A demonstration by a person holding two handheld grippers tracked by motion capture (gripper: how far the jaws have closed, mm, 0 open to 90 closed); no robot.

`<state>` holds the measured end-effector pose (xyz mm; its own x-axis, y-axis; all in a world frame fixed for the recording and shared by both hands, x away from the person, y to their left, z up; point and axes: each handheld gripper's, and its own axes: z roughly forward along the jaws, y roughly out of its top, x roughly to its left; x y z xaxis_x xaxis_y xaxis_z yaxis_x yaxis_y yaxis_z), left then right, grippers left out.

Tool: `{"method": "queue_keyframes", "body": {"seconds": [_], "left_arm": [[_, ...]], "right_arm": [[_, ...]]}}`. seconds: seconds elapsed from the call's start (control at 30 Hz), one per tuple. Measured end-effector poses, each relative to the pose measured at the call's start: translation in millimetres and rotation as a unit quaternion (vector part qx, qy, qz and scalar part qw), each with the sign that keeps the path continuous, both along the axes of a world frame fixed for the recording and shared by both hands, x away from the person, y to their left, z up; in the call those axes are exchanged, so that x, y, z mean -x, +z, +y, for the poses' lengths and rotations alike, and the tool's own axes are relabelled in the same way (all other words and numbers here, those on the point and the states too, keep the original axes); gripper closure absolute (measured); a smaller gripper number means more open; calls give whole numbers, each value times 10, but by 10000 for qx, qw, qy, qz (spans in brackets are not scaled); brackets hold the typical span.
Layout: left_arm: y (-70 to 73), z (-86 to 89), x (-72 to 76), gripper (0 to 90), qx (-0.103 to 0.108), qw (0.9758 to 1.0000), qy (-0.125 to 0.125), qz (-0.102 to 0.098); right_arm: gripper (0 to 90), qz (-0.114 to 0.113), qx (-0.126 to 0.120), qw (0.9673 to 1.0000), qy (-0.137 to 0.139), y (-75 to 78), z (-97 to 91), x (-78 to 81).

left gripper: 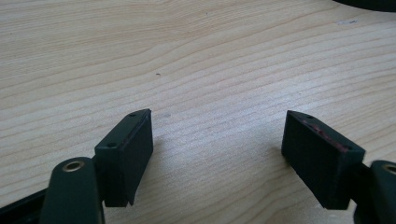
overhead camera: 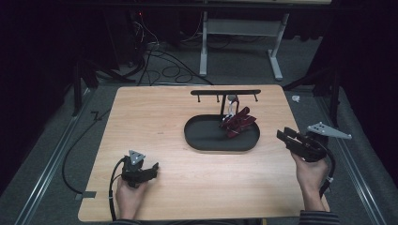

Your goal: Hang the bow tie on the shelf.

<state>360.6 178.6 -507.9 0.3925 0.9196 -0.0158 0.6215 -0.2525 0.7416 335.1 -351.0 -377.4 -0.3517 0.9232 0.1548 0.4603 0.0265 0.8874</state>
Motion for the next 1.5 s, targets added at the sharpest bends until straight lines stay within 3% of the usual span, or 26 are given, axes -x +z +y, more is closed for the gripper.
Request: {"method": "queue_keyframes", "body": {"seconds": [0.47,1.0,1.5], "left_arm": [[0,0,0,253,1,10000,-3,1],[0,0,0,253,-1,10000,0,0],[0,0,0,252,-1,10000,0,0]], "right_arm": [[623,36,-104,9999,38,-136,9,124],[619,248,-207,9994,112,-376,55,215],[618,440,-223,9986,216,-592,194,193]]}}
